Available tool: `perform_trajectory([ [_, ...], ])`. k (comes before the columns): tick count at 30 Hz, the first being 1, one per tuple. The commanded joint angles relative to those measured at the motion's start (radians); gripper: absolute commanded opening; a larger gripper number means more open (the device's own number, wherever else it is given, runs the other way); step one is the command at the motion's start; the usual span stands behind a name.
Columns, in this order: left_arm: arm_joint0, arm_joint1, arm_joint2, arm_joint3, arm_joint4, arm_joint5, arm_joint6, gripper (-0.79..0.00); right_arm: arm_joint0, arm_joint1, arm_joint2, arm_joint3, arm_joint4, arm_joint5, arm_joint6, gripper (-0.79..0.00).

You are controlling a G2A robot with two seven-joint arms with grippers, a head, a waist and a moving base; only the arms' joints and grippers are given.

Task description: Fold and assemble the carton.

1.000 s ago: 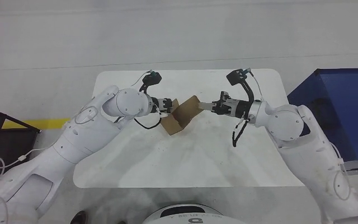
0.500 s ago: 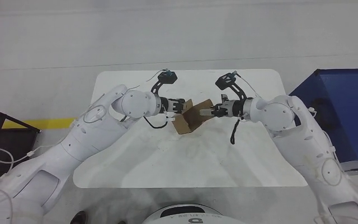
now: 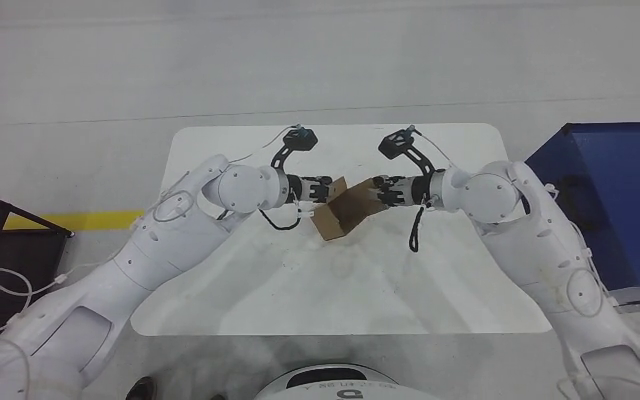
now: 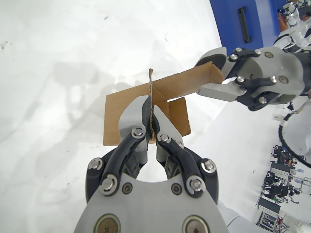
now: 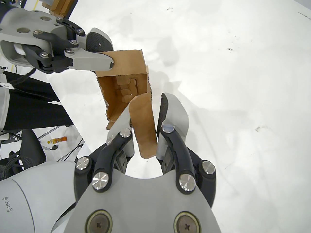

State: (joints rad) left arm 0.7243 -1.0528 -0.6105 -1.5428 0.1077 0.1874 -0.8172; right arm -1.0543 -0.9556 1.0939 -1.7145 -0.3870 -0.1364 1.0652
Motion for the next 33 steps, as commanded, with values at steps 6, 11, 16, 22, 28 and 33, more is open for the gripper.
perform_trajectory([
  [6,0.040,-0.004,-0.014,0.025,-0.006,-0.003,0.004,-0.785,0.008,-0.002,-0.018,-0.026,-0.021,-0.001,0.023,-0.785],
  [11,0.074,-0.004,-0.038,0.044,-0.024,0.005,0.019,0.000,0.041,0.000,-0.023,-0.047,-0.049,-0.033,0.070,-0.785],
  [16,0.131,0.008,-0.109,0.044,-0.086,-0.003,0.067,0.000,0.102,-0.004,-0.050,-0.042,-0.045,-0.082,0.158,-0.785],
  [22,0.215,0.024,-0.203,0.041,-0.197,-0.064,0.114,0.000,0.233,-0.024,-0.130,0.019,-0.001,-0.131,0.279,-0.785],
  [28,0.297,0.024,-0.261,0.049,-0.331,-0.112,0.169,0.000,0.340,-0.052,-0.213,0.071,0.030,-0.131,0.315,-0.785],
  [33,0.313,-0.003,-0.239,0.123,-0.484,-0.134,0.184,0.000,0.383,-0.069,-0.275,0.083,0.018,-0.113,0.348,0.000],
])
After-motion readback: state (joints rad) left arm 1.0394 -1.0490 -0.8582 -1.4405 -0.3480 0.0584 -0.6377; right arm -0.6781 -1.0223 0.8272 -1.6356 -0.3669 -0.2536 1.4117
